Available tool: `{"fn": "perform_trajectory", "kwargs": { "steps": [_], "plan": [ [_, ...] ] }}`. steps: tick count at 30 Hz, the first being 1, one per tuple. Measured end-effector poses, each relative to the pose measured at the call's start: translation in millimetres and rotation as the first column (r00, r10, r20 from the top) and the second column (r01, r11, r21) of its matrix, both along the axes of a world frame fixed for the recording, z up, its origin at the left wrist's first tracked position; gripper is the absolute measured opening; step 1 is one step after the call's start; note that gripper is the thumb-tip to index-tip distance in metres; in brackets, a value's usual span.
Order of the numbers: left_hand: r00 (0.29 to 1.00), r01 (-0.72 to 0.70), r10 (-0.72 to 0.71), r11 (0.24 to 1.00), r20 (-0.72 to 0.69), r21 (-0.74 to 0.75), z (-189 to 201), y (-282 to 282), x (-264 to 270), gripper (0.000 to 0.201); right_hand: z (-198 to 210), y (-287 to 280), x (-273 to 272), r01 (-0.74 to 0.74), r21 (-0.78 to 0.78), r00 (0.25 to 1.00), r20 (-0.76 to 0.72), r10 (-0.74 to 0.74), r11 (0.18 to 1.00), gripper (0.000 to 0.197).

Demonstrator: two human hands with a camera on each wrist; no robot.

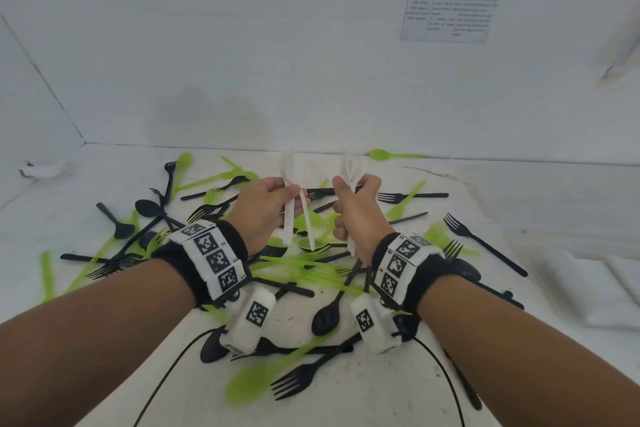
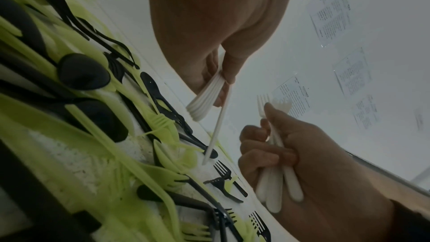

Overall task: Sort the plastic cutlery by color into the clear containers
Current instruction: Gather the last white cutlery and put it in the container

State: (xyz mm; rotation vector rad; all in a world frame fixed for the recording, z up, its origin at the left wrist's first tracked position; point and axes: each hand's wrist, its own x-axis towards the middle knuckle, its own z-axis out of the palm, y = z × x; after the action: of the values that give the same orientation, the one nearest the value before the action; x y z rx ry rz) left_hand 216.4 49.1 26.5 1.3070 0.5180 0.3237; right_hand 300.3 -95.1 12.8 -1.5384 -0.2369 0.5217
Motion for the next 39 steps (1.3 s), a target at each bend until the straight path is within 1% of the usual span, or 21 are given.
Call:
{"fn": "perform_trajectory", "kwargs": {
  "steps": [3, 4, 7, 11, 13, 16, 18, 20, 22, 24, 25, 27, 30, 32, 35, 39],
  "plan": [
    [1.000, 0.018, -0.018, 1.000, -0.002, -0.002, -0.2, -1.6, -4.3, 0.021, 5.9, -2.6, -3.9, -0.055, 0.021, 0.977, 0.206, 0.050, 0.998, 0.020],
    [1.000, 0.024, -0.024, 1.000, -0.001, -0.003, -0.4, -1.1, -5.9, 0.019, 4.9, -2.4, -3.9, -0.062, 0.014, 0.967, 0.247, 0.057, 0.998, 0.015],
    [0.999, 0.037, -0.037, 0.999, -0.002, -0.003, -0.6, 0.3, -11.9, 0.018, 3.0, 2.0, -7.6, -0.124, 0.010, 0.963, 0.243, 0.118, 0.992, 0.010],
    [1.000, 0.019, -0.019, 1.000, -0.006, -0.004, 0.5, -0.7, -23.8, 0.022, 3.8, 13.0, -20.9, -0.186, 0.048, 0.970, 0.166, 0.176, 0.981, 0.021],
    [1.000, -0.011, 0.011, 1.000, 0.003, -0.027, -0.2, -1.8, -32.7, 0.022, 2.8, 17.4, -29.2, -0.233, 0.030, 0.961, 0.158, 0.225, 0.972, 0.023],
    [0.999, -0.030, 0.031, 0.998, 0.020, -0.063, -0.4, -6.4, -49.1, 0.022, -5.0, 25.6, -39.4, -0.317, -0.059, 0.926, 0.197, 0.322, 0.947, 0.031],
    [0.998, -0.060, 0.061, 0.996, 0.013, -0.061, -2.2, -7.6, -59.9, 0.023, -8.8, 31.9, -46.4, -0.296, -0.120, 0.909, 0.268, 0.318, 0.948, 0.031],
    [0.994, -0.107, 0.107, 0.993, -0.004, -0.047, -3.6, -6.2, -72.9, 0.022, -13.7, 41.0, -55.1, -0.314, -0.179, 0.861, 0.360, 0.359, 0.933, 0.028],
    [0.988, -0.153, 0.153, 0.987, -0.012, -0.047, -4.5, -3.1, -84.1, 0.022, -15.9, 49.6, -65.5, -0.363, -0.229, 0.815, 0.391, 0.427, 0.903, 0.031],
    [0.981, -0.195, 0.196, 0.979, 0.002, -0.062, -4.4, 2.8, -96.3, 0.023, -14.8, 60.2, -75.2, -0.404, -0.234, 0.808, 0.363, 0.465, 0.884, 0.042],
    [0.979, -0.200, 0.202, 0.977, 0.013, -0.073, -4.4, 6.4, -102.2, 0.023, -15.4, 66.5, -78.4, -0.424, -0.220, 0.808, 0.347, 0.477, 0.879, 0.041],
    [0.980, -0.195, 0.199, 0.975, 0.025, -0.105, -6.1, 16.7, -112.7, 0.023, -14.7, 78.0, -85.2, -0.463, -0.213, 0.792, 0.335, 0.510, 0.860, 0.030],
    [0.982, -0.182, 0.189, 0.972, 0.032, -0.148, -8.4, 35.3, -123.2, 0.020, -10.1, 92.2, -95.0, -0.495, -0.209, 0.768, 0.349, 0.537, 0.843, 0.029],
    [0.984, -0.167, 0.174, 0.974, 0.039, -0.155, -9.2, 49.2, -128.2, 0.017, -9.1, 103.6, -100.4, -0.508, -0.168, 0.785, 0.313, 0.535, 0.845, 0.029],
    [0.990, -0.123, 0.134, 0.978, 0.052, -0.171, -9.8, 71.7, -138.6, 0.015, -7.0, 118.4, -112.1, -0.522, -0.108, 0.818, 0.219, 0.532, 0.846, 0.029],
    [0.998, -0.042, 0.048, 0.992, 0.042, -0.120, -9.0, 100.1, -150.1, 0.020, -6.9, 139.2, -130.5, -0.453, -0.002, 0.890, 0.060, 0.452, 0.892, 0.026]
  ]
}}
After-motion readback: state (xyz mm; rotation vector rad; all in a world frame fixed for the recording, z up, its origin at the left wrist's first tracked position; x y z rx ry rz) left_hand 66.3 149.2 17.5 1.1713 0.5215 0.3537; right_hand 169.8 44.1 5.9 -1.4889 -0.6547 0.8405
